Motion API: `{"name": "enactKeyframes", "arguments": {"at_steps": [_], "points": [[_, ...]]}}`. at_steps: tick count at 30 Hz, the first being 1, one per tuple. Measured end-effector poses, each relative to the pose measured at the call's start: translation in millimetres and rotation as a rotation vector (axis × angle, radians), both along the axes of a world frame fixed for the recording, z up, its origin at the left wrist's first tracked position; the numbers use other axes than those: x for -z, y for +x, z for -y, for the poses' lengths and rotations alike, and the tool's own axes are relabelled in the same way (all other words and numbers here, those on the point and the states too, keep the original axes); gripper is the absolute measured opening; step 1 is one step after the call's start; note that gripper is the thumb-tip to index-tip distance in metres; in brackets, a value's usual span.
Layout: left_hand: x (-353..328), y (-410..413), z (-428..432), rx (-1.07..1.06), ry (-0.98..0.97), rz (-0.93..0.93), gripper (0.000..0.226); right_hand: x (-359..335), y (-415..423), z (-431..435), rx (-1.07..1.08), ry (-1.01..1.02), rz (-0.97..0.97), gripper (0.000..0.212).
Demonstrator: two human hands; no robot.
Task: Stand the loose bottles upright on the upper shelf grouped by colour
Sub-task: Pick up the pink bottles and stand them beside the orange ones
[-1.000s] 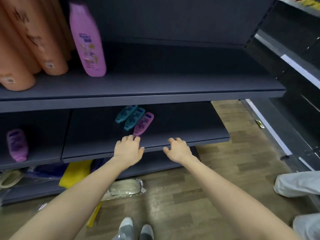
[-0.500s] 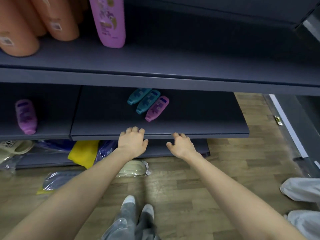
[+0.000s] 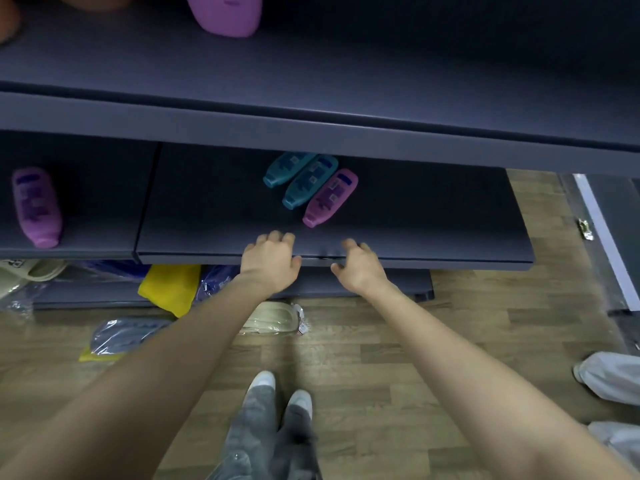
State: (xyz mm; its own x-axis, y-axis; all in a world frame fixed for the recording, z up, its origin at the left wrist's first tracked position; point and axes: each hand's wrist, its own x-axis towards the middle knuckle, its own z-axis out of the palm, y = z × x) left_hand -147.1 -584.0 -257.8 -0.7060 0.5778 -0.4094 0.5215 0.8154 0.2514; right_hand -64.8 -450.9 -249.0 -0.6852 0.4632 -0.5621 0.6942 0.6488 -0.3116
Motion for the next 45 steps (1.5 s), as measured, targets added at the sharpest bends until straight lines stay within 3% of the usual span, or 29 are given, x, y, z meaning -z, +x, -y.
{"name": "enactKeyframes", "arguments": {"at_steps": [9, 19, 26, 32, 37, 45], "points": [[32, -14, -23, -0.007, 0.065, 0.042, 0.047, 30, -25, -9, 0.213, -0.077, -0.241, 0.044], [64, -37, -54, -0.064, 0.182, 0.104, 0.043, 67, -64, -19, 0.449, -0.255, -0.274, 0.042], [90, -54, -71, -0.090, 0.278, 0.176, 0.049, 85, -89, -17, 0.610, -0.346, -0.318, 0.026], [94, -58, -82, -0.114, 0.321, 0.198, 0.035, 97, -98, -12, 0.764, -0.439, -0.379, 0.039], [88, -57, -84, -0.184, 0.388, 0.221, 0.030, 94, -101, -16, 0.872, -0.479, -0.389, 0.025], [91, -57, -79, -0.250, 0.435, 0.242, 0.030, 97, -105, -15, 0.891, -0.405, -0.328, 0.048]]}}
